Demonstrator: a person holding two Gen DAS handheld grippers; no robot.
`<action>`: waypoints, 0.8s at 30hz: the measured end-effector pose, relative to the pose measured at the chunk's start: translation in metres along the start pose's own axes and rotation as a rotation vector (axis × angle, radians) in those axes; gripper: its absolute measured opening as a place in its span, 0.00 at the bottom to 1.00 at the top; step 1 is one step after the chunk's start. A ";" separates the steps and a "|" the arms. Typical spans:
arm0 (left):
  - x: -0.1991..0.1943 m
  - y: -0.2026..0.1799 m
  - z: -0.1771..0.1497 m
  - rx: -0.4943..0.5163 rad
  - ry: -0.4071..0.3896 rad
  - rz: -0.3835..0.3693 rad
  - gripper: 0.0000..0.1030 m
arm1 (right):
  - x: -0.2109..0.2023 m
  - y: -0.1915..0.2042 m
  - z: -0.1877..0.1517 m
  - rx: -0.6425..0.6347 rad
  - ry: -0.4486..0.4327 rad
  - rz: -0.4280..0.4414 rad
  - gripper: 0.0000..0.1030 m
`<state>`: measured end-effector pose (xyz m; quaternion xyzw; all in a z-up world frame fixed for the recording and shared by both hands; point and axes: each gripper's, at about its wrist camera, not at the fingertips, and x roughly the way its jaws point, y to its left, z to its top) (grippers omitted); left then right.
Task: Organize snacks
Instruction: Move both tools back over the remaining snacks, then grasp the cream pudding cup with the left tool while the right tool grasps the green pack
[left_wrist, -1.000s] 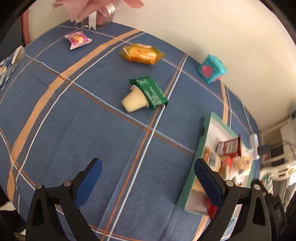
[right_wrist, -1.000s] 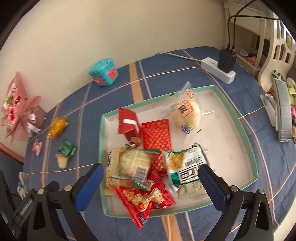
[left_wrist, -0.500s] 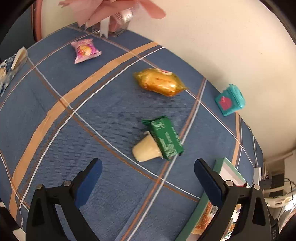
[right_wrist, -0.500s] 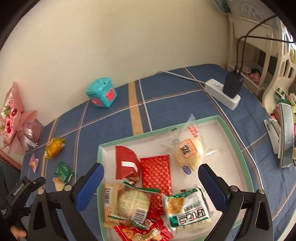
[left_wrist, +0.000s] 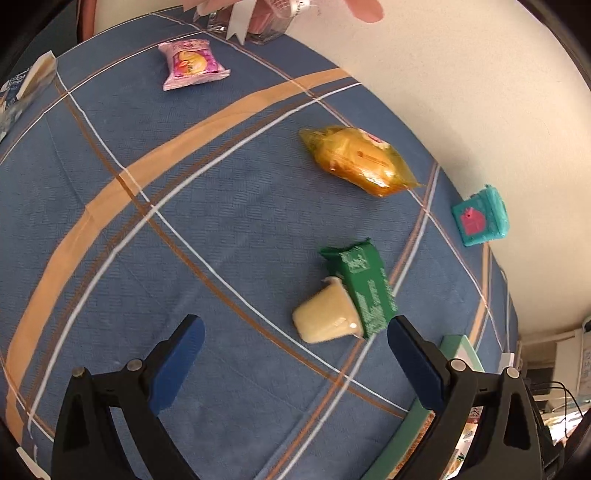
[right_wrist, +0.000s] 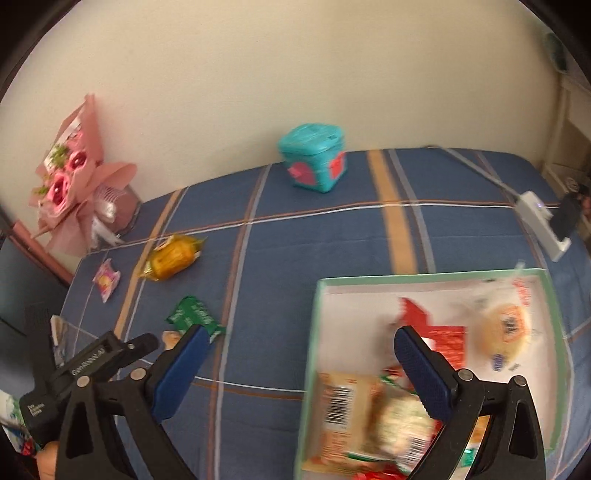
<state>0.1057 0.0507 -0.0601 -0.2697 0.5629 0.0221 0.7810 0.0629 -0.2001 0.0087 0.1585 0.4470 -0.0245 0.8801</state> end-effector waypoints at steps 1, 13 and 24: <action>0.001 0.002 0.002 -0.005 0.005 0.001 0.96 | 0.008 0.007 0.001 -0.009 0.016 0.009 0.95; 0.012 0.034 0.028 -0.121 0.000 -0.002 0.96 | 0.099 0.085 0.000 -0.186 0.178 0.024 0.81; 0.020 0.030 0.039 -0.132 0.008 -0.033 0.96 | 0.129 0.102 -0.004 -0.209 0.213 0.044 0.63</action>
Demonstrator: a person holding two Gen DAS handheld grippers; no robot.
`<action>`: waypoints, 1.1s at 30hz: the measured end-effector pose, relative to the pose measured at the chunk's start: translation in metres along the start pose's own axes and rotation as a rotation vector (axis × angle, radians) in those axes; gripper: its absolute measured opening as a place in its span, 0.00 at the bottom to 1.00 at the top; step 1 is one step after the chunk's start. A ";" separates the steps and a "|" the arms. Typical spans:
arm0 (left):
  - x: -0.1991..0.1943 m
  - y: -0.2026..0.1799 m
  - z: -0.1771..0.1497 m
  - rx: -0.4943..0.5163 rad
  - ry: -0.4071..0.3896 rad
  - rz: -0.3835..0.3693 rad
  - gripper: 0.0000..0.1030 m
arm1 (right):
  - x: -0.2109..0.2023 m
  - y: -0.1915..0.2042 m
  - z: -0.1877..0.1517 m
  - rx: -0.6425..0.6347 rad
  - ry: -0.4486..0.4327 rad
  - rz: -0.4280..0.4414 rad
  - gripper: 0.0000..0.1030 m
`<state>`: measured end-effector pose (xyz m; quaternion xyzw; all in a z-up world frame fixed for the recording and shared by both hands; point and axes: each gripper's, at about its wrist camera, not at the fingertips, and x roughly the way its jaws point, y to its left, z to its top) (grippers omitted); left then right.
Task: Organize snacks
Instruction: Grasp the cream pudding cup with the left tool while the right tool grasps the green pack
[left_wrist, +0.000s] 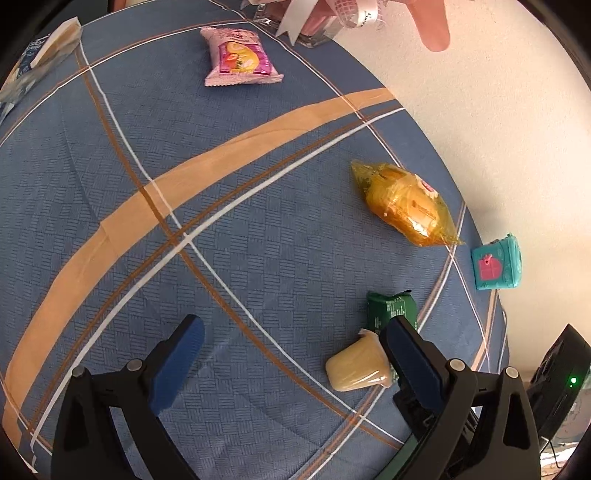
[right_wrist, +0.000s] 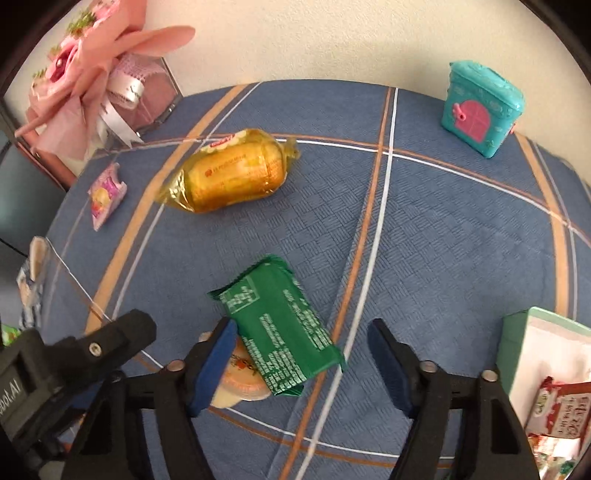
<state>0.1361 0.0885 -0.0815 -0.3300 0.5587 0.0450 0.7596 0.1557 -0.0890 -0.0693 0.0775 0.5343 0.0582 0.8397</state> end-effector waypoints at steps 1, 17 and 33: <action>0.000 -0.001 -0.001 0.002 0.003 -0.007 0.96 | 0.000 -0.001 0.000 0.006 -0.001 0.006 0.59; 0.018 -0.027 -0.021 0.092 0.075 -0.015 0.72 | -0.024 -0.056 -0.023 0.129 -0.012 0.006 0.43; 0.032 -0.043 -0.035 0.149 0.126 -0.021 0.38 | -0.044 -0.077 -0.059 0.186 -0.002 0.009 0.43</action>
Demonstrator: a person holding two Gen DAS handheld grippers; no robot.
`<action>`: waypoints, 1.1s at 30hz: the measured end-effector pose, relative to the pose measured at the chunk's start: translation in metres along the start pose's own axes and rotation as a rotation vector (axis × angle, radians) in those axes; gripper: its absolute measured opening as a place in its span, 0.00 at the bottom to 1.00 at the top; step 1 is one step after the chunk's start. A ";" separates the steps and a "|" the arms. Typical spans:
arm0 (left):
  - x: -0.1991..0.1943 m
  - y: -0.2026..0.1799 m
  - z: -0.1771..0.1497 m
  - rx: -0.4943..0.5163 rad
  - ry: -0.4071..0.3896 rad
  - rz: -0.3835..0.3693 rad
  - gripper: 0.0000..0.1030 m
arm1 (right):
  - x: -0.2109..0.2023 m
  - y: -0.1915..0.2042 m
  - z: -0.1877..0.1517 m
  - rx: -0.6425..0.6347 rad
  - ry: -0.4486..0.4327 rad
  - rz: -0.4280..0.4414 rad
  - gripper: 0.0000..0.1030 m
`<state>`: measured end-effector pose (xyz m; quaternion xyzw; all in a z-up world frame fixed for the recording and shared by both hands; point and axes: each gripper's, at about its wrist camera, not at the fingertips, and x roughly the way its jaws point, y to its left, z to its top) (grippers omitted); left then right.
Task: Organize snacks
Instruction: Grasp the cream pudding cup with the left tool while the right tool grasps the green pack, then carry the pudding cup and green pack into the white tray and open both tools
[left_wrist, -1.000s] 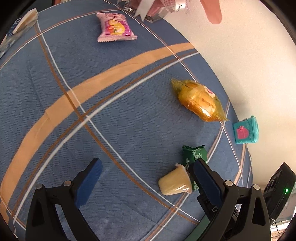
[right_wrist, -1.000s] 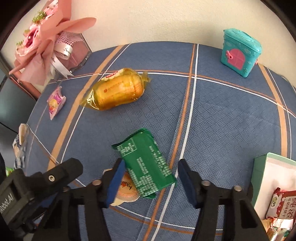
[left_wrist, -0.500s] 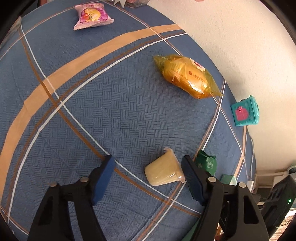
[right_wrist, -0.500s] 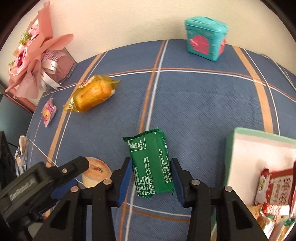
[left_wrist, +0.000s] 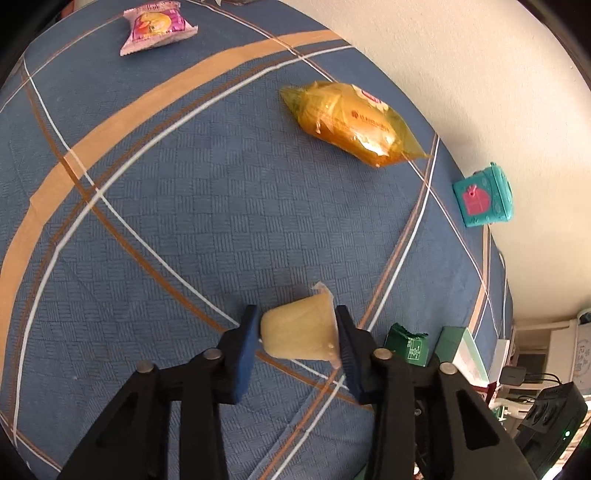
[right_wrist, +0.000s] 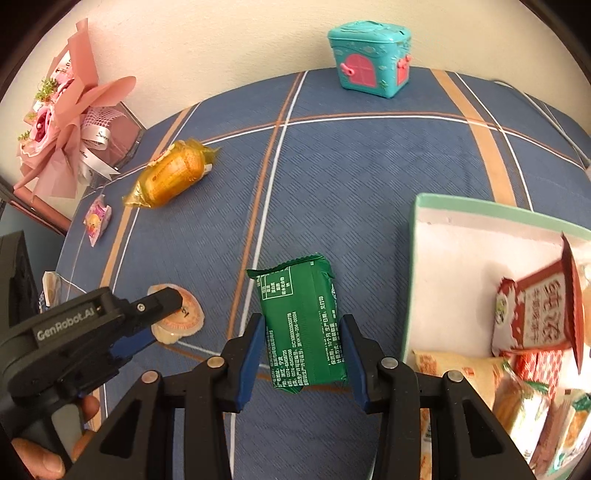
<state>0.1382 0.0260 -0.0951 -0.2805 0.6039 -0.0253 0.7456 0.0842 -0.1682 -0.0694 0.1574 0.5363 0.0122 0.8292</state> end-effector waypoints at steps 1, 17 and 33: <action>0.000 0.000 -0.001 0.001 0.001 0.002 0.37 | -0.001 -0.001 -0.001 0.003 0.001 0.000 0.42; -0.005 -0.001 -0.015 -0.023 0.029 0.002 0.37 | -0.015 -0.008 -0.017 0.053 0.011 0.042 0.24; -0.016 0.017 -0.017 -0.037 0.032 0.034 0.37 | 0.003 0.013 -0.015 -0.010 0.018 -0.015 0.44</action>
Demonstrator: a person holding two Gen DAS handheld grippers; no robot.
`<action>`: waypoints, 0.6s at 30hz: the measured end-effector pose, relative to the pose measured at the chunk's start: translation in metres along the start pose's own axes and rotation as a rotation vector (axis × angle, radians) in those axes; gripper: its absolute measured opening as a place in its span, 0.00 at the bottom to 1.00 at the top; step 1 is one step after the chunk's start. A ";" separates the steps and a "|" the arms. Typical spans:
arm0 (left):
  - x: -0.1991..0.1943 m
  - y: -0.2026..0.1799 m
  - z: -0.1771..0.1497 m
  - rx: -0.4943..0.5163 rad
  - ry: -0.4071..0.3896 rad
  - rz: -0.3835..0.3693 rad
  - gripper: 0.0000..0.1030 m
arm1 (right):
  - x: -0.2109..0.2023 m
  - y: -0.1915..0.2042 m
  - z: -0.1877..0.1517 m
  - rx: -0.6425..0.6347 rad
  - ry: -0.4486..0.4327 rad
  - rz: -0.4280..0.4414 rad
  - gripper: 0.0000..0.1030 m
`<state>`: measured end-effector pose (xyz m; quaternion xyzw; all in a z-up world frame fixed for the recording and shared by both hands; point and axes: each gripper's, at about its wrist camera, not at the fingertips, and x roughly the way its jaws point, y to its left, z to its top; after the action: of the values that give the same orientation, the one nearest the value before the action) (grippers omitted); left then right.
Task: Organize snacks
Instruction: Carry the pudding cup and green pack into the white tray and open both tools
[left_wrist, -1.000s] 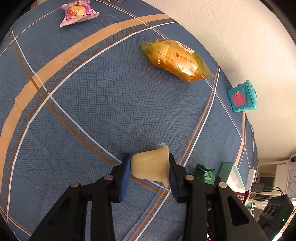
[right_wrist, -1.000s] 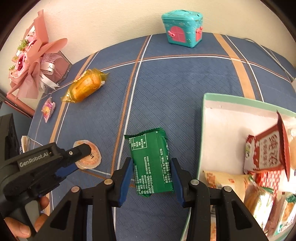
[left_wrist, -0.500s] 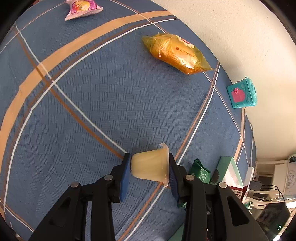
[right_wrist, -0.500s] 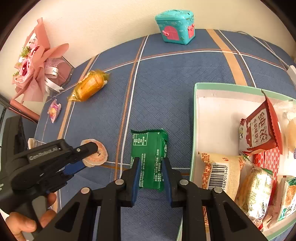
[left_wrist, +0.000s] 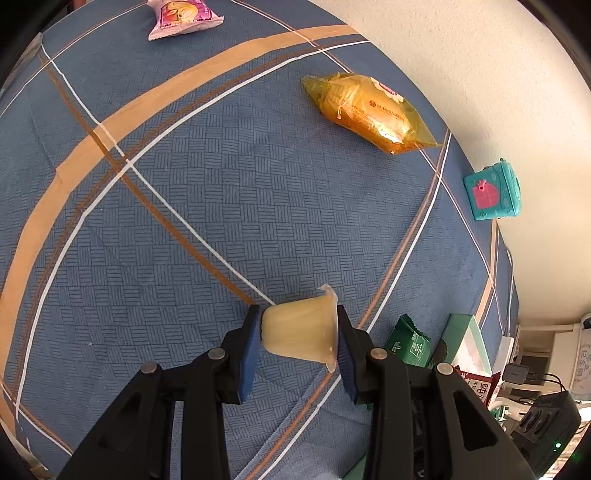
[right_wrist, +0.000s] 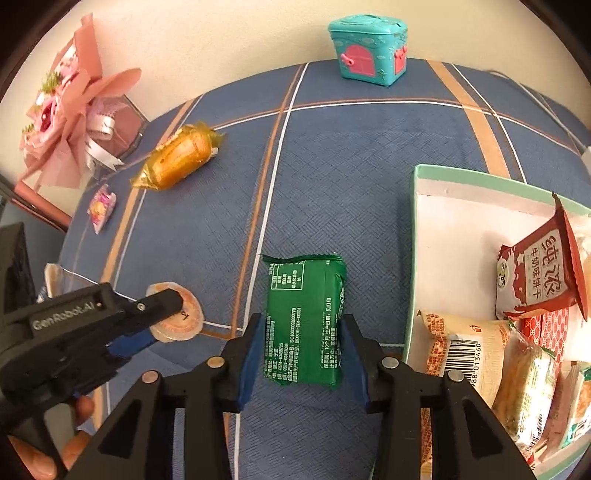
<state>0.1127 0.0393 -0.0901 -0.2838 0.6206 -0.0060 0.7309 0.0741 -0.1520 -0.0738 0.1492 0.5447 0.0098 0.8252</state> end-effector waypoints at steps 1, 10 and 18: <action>-0.002 -0.001 -0.002 -0.001 0.001 0.000 0.37 | 0.001 0.000 -0.001 -0.002 0.002 -0.007 0.45; -0.011 -0.011 -0.002 0.012 -0.026 -0.022 0.37 | -0.014 -0.002 -0.003 0.014 -0.023 -0.004 0.41; -0.038 -0.019 -0.007 0.046 -0.078 -0.056 0.37 | -0.056 -0.016 -0.004 0.072 -0.075 -0.002 0.41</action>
<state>0.1043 0.0340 -0.0482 -0.2842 0.5834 -0.0295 0.7603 0.0453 -0.1760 -0.0289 0.1785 0.5136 -0.0159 0.8391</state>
